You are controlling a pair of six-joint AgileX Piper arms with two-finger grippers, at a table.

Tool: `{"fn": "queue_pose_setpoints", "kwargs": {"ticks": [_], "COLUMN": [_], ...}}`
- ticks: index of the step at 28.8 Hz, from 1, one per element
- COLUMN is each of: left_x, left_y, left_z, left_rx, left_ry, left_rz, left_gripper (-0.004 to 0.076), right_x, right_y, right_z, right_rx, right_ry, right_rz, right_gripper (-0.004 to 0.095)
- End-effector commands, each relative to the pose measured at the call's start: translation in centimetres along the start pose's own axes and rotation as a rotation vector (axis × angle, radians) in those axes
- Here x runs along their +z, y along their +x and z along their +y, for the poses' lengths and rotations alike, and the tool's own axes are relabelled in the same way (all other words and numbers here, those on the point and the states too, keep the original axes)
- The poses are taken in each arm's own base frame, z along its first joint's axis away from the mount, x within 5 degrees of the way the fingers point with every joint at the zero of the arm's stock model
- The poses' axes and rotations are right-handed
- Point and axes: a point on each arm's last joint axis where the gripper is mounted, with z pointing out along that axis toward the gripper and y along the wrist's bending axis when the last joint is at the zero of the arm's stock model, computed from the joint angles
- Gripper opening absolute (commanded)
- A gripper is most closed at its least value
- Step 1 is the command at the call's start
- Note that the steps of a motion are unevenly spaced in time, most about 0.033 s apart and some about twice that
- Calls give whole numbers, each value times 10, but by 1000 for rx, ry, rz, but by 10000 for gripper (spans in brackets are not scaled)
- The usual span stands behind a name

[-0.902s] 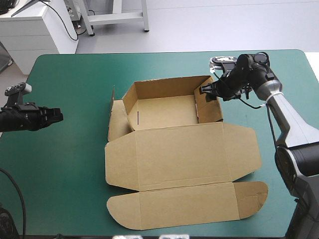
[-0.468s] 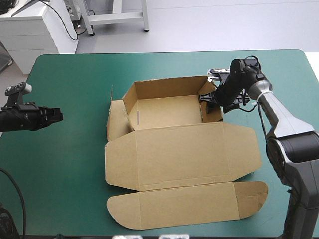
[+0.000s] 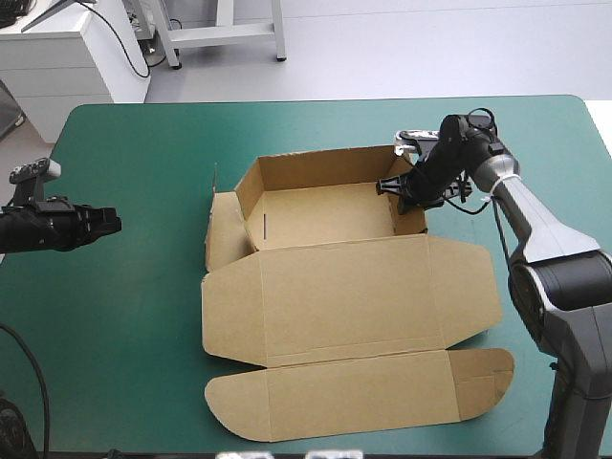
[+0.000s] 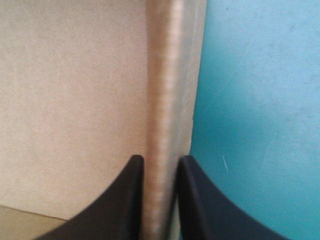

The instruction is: Fold the box

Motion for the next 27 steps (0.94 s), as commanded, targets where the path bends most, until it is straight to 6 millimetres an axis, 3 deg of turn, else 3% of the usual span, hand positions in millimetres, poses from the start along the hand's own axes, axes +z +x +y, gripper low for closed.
{"fn": "queue_pose_setpoints", "kwargs": {"ticks": [1,9,12,20,27], "left_x": [-12,-12,-12,-4,7], "left_y": [-7,-6,-7,-10,-12], "left_z": [-12,-13,-12,-3,7], "left_rx": [24,32,97,80,53], "left_ry": [13,22,12,2,1], "left_rz": [-75,-64,-74,-71,-52], "left_gripper": [-8,-8,-8,-8,-8], "right_x": [-32,-33,-42,-114,-125], "right_y": [-4,-3,-1,5,5], "right_z": [9,8,10,14,-6], "right_rx": [-59,-126,-191,-213,-147], "right_ry": [-22,-21,-20,74,86], "right_rz": [-96,-81,-33,-207,-231], "right_gripper": [-1,0,0,-2,-2]}}
